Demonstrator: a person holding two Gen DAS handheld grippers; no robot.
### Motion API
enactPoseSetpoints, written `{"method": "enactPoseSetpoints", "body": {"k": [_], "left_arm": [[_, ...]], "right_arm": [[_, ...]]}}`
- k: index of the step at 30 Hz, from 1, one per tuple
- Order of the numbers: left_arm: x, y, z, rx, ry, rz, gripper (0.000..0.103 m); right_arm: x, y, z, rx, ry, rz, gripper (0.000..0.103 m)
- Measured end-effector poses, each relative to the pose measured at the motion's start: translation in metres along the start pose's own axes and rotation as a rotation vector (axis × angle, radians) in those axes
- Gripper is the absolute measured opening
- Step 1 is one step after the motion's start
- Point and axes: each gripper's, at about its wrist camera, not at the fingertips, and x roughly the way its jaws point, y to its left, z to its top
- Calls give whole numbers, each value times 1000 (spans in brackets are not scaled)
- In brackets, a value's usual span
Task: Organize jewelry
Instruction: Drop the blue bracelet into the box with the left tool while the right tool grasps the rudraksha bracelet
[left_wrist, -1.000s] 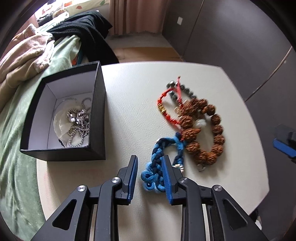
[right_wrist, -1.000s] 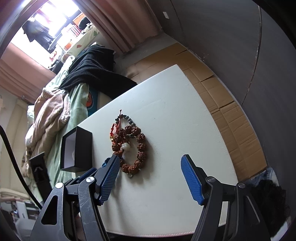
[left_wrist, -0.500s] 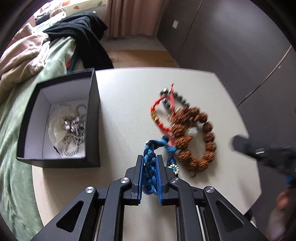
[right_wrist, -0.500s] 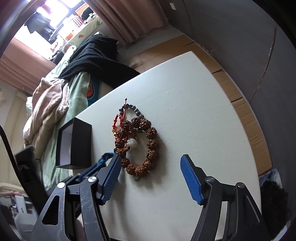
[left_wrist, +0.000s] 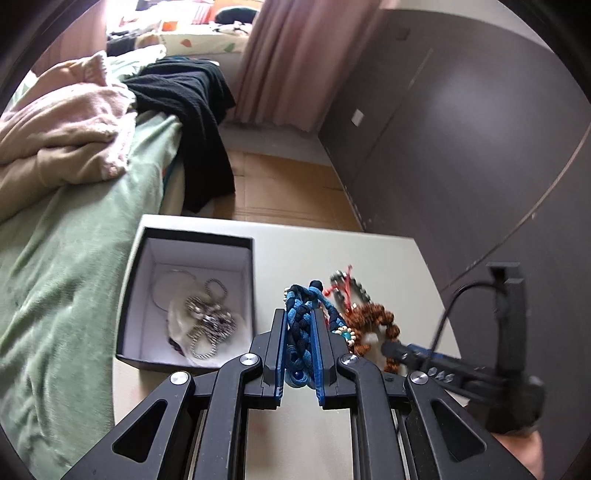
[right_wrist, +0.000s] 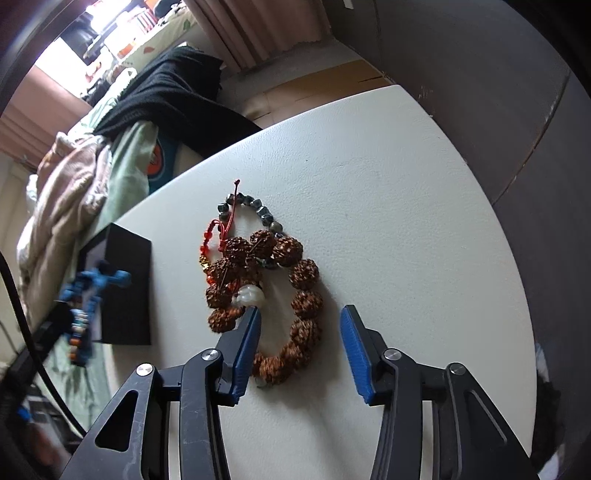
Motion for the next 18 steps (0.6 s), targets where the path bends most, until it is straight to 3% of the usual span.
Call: {"method": "enactPoseSetpoints", "body": {"k": [2, 5, 9, 15, 17, 18], "left_arm": [[-5, 8, 3, -18, -21, 0, 13], [-10, 21, 8, -52, -50, 7, 13], [-15, 38, 13, -93, -71, 9, 13], [-17, 58, 20, -156, -94, -9, 13], [-16, 62, 24, -177, -83, -27, 18], [-15, 64, 24, -190, -74, -40, 28]], "right_arm": [[7, 6, 2, -18, 1, -28, 41], [12, 13, 3, -61, -9, -85, 20], [2, 7, 8, -12, -48, -42, 20], [-29, 7, 11, 17, -121, 93, 20], [-35, 11, 10, 16, -136, 115, 20], [-39, 14, 10, 14, -145, 129, 20]]}}
